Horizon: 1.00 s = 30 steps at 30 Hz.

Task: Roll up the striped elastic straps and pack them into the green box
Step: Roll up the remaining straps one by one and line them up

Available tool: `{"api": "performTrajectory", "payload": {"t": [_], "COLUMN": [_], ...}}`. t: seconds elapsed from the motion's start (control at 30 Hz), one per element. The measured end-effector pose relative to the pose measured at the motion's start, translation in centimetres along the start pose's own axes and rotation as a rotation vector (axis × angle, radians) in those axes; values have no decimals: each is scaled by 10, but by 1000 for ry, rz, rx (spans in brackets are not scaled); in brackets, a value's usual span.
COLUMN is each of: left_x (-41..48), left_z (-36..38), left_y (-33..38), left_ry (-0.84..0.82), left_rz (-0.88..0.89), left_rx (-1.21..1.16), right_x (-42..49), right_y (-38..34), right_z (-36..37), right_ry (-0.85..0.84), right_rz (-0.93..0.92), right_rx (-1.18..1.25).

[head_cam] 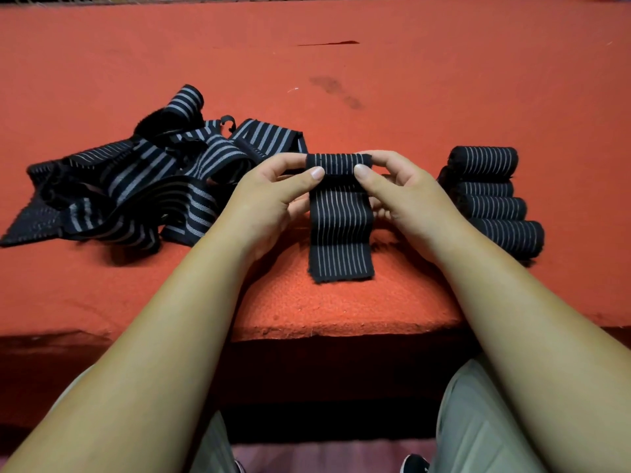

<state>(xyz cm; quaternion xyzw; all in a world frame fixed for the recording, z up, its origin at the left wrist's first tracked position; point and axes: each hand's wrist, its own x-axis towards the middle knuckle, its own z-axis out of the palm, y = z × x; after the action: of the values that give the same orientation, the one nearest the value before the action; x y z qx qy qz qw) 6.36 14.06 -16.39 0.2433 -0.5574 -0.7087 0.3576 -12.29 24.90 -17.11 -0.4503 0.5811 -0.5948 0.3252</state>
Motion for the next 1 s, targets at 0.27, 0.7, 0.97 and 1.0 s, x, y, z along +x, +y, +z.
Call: {"api": "performTrajectory", "payload": {"t": [0.27, 0.7, 0.97, 1.0], "left_x": [-3, -2, -2, -1], "left_z": [3, 3, 2, 2], "left_y": [1, 1, 1, 1], "left_ry": [-14, -24, -42, -40], "left_rz": [-51, -41, -3, 1], "left_rx": [49, 25, 15, 4], "right_x": [2, 4, 5, 5], "right_y": [4, 6, 6, 6], "right_z": [-2, -2, -2, -2], "right_ry": [36, 63, 38, 41], "right_rz": [-42, -10, -14, -8], "right_rx": [-28, -13, 16, 17]}}
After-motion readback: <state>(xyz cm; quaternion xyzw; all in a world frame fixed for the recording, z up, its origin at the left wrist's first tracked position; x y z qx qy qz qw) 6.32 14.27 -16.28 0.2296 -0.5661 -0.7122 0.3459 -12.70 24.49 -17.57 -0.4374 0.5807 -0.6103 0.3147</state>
